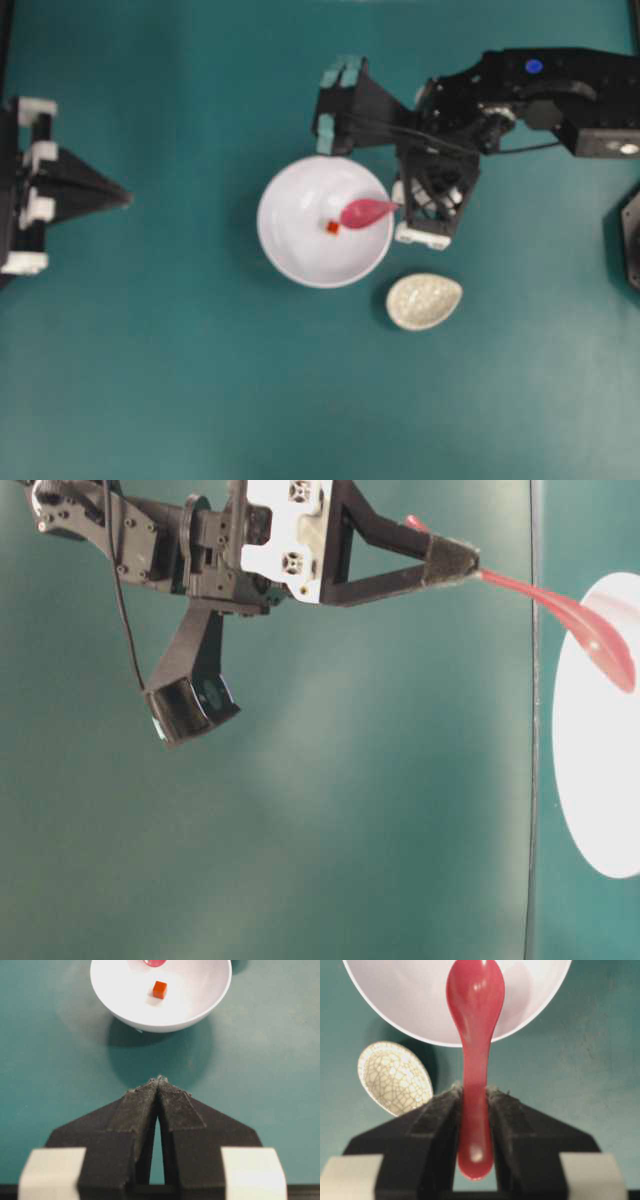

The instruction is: Grip the spoon and scoop the red block from the bowl with right arm.

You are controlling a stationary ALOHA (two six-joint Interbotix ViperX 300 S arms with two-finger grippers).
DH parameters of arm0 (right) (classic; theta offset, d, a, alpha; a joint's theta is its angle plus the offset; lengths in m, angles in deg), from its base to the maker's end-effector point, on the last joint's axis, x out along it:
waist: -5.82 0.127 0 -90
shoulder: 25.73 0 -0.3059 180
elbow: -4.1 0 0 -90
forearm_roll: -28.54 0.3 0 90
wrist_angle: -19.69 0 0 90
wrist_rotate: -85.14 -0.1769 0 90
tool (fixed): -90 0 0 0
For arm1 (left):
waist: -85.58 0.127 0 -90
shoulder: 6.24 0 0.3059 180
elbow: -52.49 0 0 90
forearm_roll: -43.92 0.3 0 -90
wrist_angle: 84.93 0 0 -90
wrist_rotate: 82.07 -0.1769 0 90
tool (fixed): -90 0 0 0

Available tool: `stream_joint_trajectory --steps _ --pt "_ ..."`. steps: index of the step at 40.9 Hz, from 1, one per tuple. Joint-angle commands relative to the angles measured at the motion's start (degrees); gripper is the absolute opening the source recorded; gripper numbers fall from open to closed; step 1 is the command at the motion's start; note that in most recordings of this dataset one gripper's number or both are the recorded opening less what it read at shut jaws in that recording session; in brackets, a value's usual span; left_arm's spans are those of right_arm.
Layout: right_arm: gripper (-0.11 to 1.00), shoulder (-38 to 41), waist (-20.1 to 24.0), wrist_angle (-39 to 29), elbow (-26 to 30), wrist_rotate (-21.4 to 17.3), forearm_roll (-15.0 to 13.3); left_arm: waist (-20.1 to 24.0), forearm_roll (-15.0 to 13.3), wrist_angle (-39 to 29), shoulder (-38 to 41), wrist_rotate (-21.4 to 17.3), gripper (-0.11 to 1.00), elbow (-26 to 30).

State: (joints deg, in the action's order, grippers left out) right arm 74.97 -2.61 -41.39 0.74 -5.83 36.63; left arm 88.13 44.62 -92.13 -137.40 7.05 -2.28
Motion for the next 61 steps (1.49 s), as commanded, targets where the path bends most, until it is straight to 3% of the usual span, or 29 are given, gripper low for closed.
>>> stream_joint_trajectory --steps 1,61 --pt "0.24 -0.18 -0.18 -1.32 2.29 0.18 0.09 0.09 0.09 0.18 0.09 0.00 0.00 1.23" --pt "0.24 6.77 1.23 -0.62 6.15 0.18 0.79 0.09 0.18 0.18 -0.70 0.09 0.00 1.32"
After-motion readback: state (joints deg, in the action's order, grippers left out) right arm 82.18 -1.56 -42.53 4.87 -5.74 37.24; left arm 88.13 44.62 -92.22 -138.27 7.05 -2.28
